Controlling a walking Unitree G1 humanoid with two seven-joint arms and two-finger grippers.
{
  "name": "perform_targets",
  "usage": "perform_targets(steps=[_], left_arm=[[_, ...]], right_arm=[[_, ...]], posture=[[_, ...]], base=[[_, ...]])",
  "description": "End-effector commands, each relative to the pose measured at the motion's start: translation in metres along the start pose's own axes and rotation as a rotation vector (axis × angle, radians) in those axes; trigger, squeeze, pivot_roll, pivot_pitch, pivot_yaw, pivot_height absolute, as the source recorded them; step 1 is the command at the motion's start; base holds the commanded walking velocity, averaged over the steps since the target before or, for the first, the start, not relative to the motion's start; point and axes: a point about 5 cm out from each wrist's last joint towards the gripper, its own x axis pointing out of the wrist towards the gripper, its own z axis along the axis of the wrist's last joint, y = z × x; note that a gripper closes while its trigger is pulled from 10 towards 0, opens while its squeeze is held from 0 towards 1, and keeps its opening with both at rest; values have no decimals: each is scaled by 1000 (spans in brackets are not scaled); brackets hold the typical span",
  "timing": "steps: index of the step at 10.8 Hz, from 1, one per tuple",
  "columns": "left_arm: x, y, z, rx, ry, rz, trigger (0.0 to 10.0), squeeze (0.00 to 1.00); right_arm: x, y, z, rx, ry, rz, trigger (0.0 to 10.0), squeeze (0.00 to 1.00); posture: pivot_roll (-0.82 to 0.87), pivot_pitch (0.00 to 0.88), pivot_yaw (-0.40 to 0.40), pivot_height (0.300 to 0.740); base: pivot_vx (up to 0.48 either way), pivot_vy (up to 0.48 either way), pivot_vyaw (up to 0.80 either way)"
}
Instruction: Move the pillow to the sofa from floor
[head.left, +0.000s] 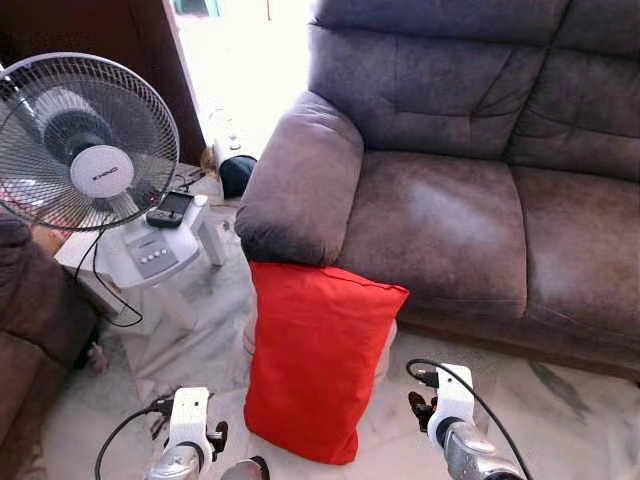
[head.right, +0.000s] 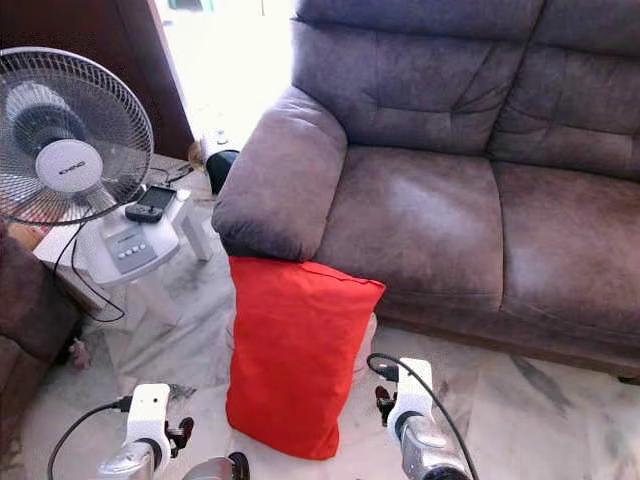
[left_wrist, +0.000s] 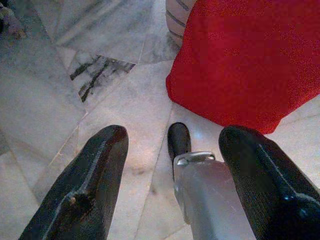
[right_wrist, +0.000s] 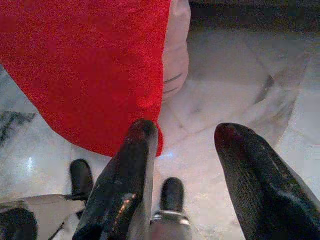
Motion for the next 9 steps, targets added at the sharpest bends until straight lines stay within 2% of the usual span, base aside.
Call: perform_targets(steps=[1,3,5,6,8,9], left_arm=[[-2,3,-9,17,25,16,10000,0],[-3,4,-10,18,32,20,10000,0],[-3,5,-11,18,36,19,10000,0],[-3,5,-12,18,38,20,10000,0],[-3,7,-11,19,38,24,10000,0],[-3,7,-11,6,34,28,10000,0]], right_arm=[[0,0,-2,-10,2,-6,10000,0],[-1,1,-4,33,15,3,10000,0],[0,1,-4,21,20,14,10000,0],[0,0,-3,-23,10,8,10000,0],[0,1,-3,-13,16,19,10000,0],[0,1,-3,-13,18,22,10000,0]], posture=[[48,95,-22,740],[49,95,-23,740],[48,94,-24,740],[48,95,-24,740],[47,96,-25,740],[48,96,-26,740]], base=[[0,-458,800],[0,-452,0],[0,-448,0],[0,-450,800],[0,-412,800],[0,0,669]])
